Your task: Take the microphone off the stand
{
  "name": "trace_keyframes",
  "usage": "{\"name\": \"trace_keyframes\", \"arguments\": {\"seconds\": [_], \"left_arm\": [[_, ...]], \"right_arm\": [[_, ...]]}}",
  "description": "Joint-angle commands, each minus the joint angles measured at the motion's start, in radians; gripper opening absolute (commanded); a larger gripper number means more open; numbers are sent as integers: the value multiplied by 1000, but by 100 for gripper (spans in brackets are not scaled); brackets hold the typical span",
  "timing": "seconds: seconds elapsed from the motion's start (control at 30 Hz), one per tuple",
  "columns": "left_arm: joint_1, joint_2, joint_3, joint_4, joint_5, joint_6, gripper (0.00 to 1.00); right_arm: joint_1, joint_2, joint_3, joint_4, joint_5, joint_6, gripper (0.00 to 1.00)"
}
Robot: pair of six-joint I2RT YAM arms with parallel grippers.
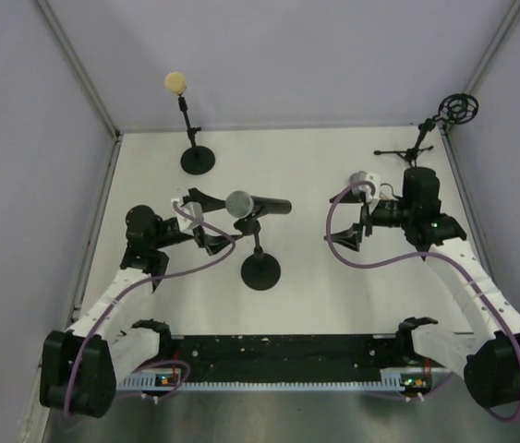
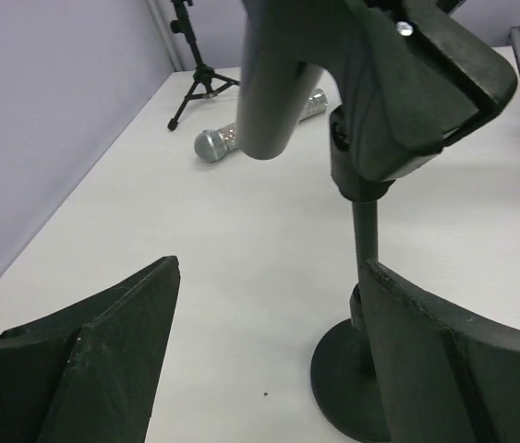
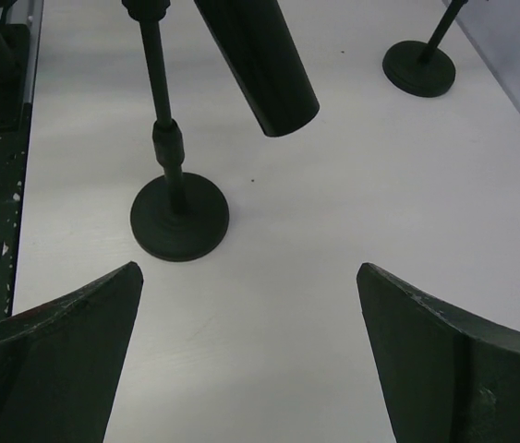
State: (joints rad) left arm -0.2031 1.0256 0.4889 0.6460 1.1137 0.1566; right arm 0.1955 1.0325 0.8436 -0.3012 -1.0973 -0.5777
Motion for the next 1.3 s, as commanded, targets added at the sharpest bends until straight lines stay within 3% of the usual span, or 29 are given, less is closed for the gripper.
{"name": "trace_keyframes", "arguments": {"seconds": [0.0,0.2,0.33,0.4,0.67,0.97,1.1,1.27], "left_arm": [[68,-55,46,-26,18,-97,85],[76,-64,184,-277,75,-40,88],[74,-58,336,-835,92,336,88],[76,-64,370,-960,80,434,88],[77,-111,350,-1066,106,495,88],[79,-130,336,-1069,113,489,88],[79,-127,336,-1046,98,463,88],[79,-127,341,-997,55,393,88]], "right_arm": [[48,53,135,109,-16,26,99],[146,155,252,154,4,47,99],[192,224,268,250,8,95,99],[219,253,281,255,1,95,99],[355,359,409,122,-27,39,95],[387,380,411,120,19,35,74],[406,382,393,146,49,44,72],[417,380,373,218,120,105,59]]}}
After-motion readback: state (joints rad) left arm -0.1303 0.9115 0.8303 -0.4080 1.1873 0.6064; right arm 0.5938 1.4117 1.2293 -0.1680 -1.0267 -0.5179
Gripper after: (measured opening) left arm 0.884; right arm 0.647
